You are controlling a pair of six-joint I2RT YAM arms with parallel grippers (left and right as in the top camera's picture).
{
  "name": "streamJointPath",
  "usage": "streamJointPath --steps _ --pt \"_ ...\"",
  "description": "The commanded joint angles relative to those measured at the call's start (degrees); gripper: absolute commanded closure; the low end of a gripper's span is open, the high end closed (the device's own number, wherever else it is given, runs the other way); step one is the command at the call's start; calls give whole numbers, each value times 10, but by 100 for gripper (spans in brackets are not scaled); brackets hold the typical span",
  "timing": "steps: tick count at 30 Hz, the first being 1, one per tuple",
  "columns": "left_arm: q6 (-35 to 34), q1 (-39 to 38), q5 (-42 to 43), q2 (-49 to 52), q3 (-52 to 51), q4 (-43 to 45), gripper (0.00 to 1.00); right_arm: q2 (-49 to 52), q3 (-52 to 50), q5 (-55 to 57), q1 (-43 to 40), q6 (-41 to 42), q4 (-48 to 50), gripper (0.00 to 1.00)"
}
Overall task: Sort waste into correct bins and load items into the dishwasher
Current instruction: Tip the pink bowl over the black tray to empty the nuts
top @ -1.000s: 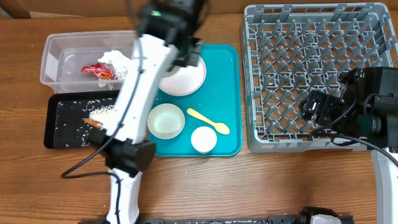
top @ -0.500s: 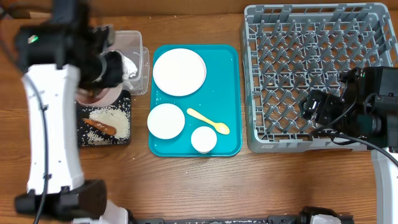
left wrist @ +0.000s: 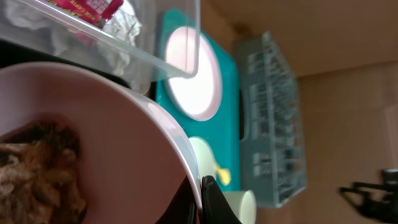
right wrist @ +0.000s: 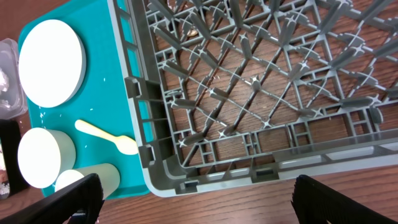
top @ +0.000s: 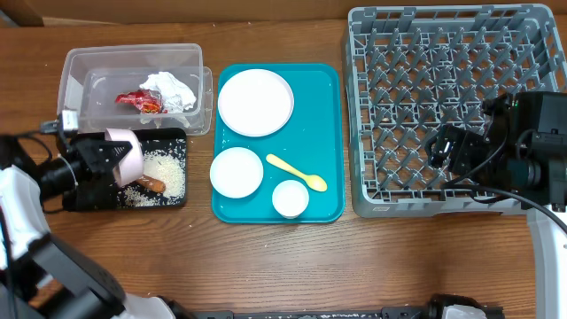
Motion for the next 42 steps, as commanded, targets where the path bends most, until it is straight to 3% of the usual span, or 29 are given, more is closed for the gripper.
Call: streamJointPath --steps 1,5,17,19,22,26,29,34,37,42 --pt "28 17 215 69 -21 19 96 1 -1 -3 0 0 1 0" --pt "-39 19 247 131 -19 37 96 1 -1 -3 0 0 1 0" --pt "-105 22 246 150 -19 -22 96 1 -1 -3 0 0 -2 0" --pt "-119 27 246 150 -19 -10 96 1 -1 -3 0 0 -2 0" --pt "-193 42 246 150 -19 30 96 1 -1 -3 0 0 -2 0" --pt "-304 67 210 150 -17 168 96 1 -1 -3 0 0 -2 0" --pt "-273 68 247 150 -17 221 96 1 -1 -3 0 0 -2 0" --pt "-176 52 247 148 -17 233 96 1 -1 -3 0 0 -3 0" --pt "-211 35 247 148 -16 231 96 1 -1 -3 0 0 -5 0" --pt "-193 -22 234 83 -12 231 96 1 -1 -3 0 0 -6 0"
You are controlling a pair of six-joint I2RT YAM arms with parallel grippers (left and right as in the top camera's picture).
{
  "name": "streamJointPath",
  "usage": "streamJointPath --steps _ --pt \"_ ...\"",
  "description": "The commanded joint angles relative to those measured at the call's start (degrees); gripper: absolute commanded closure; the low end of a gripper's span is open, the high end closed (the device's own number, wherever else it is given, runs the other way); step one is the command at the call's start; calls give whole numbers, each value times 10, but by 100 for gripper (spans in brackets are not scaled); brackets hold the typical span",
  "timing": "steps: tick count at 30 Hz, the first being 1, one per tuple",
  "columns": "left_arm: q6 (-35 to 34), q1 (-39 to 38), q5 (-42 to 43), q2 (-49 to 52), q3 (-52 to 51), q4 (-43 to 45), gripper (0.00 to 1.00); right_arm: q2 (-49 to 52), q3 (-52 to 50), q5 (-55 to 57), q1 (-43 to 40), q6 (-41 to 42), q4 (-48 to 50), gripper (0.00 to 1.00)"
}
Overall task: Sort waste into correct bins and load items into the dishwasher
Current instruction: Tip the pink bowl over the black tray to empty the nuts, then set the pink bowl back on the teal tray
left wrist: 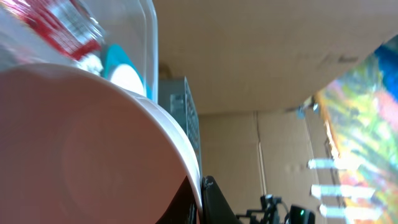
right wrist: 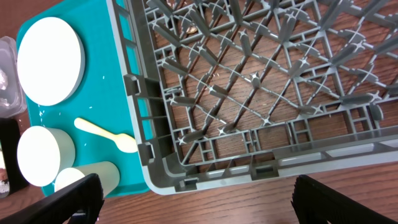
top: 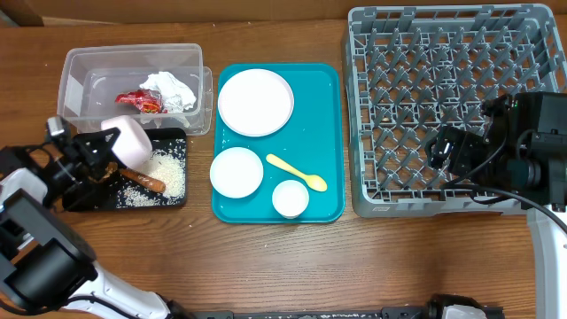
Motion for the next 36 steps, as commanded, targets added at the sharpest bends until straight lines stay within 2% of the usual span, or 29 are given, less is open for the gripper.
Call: streamJointPath --steps 1,5,6,9,10,13,17,21,23,27,31,36 --pt "19 -48 -9 -82 13 0 96 1 -1 -3 0 0 -2 0" --pt "19 -115 -100 -181 36 3 96 1 -1 -3 0 0 -5 0" --pt "20 -164 -170 -229 49 10 96 1 -1 -3 0 0 -4 0" --pt "39 -262 -319 -289 54 36 96 1 -1 -3 0 0 -3 0" --pt "74 -342 -433 -308 53 44 96 1 -1 -3 0 0 -3 0" --pt "129 -469 -591 -301 53 52 96 1 -1 -3 0 0 -3 0" --pt "200 -620 -751 -251 53 61 96 1 -1 -3 0 -1 -3 0" --pt "233 -713 -879 -172 53 80 96 1 -1 -3 0 -1 -3 0" --pt "236 -737 -907 -137 53 88 96 1 -1 -3 0 -1 -3 0" --pt "253 -770 -889 -72 53 91 96 1 -1 -3 0 -1 -5 0" --pt "261 -787 -889 -46 53 90 96 1 -1 -3 0 -1 -5 0" --pt "261 -792 -844 -36 53 90 96 1 -1 -3 0 0 -5 0"
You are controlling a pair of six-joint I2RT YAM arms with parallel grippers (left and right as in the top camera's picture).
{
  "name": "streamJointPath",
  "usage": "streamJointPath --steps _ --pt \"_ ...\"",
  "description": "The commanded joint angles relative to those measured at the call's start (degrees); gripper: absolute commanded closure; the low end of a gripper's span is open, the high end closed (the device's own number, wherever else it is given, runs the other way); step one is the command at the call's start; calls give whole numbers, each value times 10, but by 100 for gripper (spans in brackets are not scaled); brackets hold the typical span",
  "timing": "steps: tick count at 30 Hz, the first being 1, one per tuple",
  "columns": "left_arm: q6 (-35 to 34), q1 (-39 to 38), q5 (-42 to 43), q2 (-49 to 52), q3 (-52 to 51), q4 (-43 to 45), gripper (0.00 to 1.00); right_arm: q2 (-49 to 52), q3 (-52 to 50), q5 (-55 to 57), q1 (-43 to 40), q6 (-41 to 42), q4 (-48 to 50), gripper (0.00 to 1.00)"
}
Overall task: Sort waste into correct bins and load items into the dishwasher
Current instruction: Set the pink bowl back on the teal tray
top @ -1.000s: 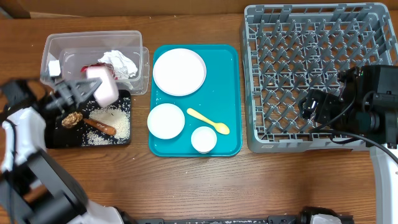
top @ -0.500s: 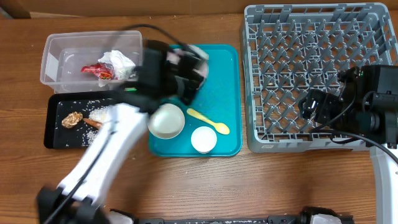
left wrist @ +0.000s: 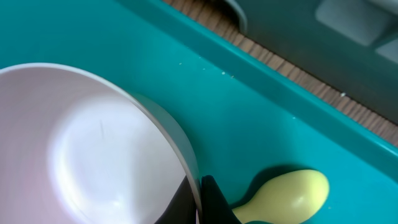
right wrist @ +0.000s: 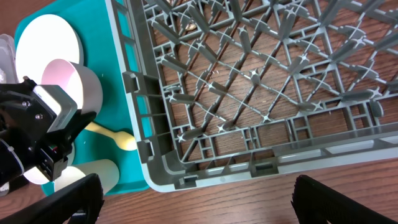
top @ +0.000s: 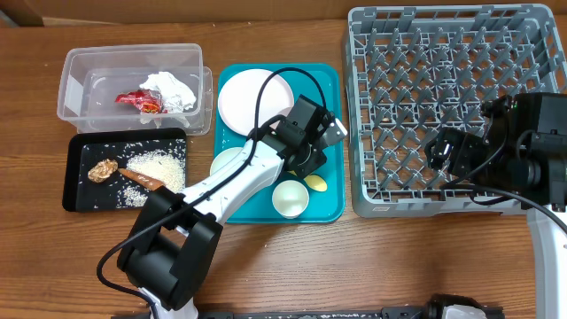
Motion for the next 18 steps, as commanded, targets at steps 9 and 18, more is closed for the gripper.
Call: streamJointPath --steps 9,18 --pt "13 -3 26 30 -2 4 91 1 -1 -3 0 0 0 0" --pt "-72 -4 21 29 33 2 76 1 -1 -3 0 0 -1 0"
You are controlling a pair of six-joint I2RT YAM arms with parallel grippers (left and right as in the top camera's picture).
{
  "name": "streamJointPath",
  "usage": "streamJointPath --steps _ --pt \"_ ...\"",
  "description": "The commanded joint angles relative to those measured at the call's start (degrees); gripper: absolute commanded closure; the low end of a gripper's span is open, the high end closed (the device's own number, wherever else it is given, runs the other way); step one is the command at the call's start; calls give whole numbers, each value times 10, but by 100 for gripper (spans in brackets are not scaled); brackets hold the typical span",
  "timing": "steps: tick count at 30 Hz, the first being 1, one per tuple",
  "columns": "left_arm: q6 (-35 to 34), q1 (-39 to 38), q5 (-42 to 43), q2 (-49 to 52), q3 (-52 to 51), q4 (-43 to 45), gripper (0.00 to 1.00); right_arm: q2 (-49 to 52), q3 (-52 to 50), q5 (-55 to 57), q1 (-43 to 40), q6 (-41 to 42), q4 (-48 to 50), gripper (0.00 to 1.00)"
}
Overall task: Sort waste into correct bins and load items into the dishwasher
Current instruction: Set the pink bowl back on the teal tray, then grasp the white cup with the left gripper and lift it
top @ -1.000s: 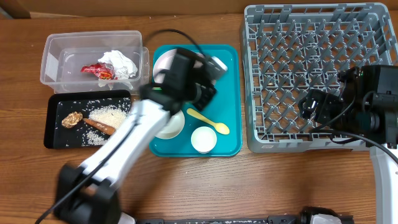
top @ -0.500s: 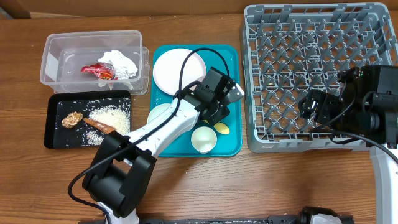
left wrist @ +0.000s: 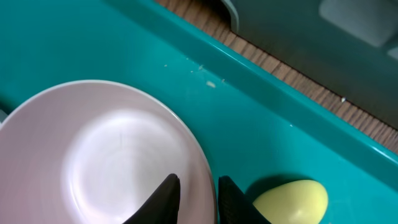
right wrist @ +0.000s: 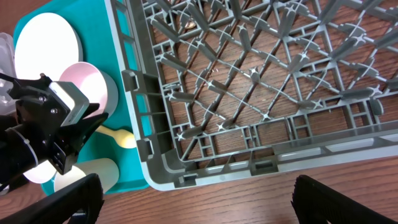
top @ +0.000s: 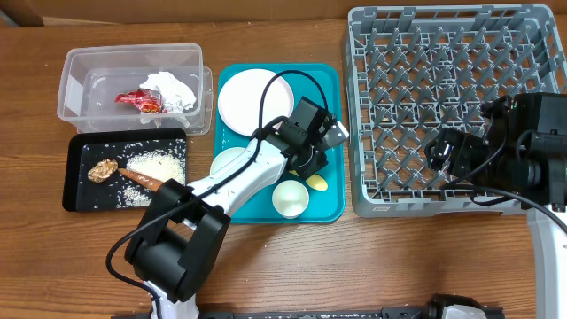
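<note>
An empty pink bowl (left wrist: 118, 155) sits upright on the right part of the teal tray (top: 332, 89), next to a yellow spoon (left wrist: 292, 199). My left gripper (left wrist: 196, 190) is open, its fingers straddling the bowl's rim with a gap on both sides. In the right wrist view the bowl (right wrist: 93, 84) stands beside the grey dish rack (right wrist: 261, 74). My right gripper (right wrist: 196, 202) is open and empty, hovering over the rack's near left corner.
The tray also carries a white plate (top: 255, 102), a white bowl (top: 232, 167) and a small white cup (top: 290, 198). A clear bin (top: 133, 62) holds a wrapper and tissue. A black tray (top: 80, 190) holds rice and food scraps.
My left gripper's fingers have parted from the pink bowl's rim, and the bowl now rests on the teal tray. The right arm has not moved.
My left gripper first held the pink bowl, with scraps in it, tilted over the black tray. Then the bowl was tipped further and looked empty. Then it was over the teal tray by the spoon, scraps lying in the black tray. Now it is let go.
</note>
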Motion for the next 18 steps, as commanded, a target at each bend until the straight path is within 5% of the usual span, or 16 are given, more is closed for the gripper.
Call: streamJointPath --steps 1,7,10,14,18 --pt "-83 -2 2 0 47 -29 77 1 -1 -3 0 0 3 0" --pt "-174 17 7 -11 212 -236 75 1 -1 -3 0 0 3 0" --pt "-193 25 7 -11 289 -346 66 1 -1 -3 0 0 6 0" --pt "-196 29 7 -11 320 -446 52 1 -1 -3 0 0 7 0" --pt "-212 29 30 -10 307 -534 49 1 -1 -3 0 0 7 0"
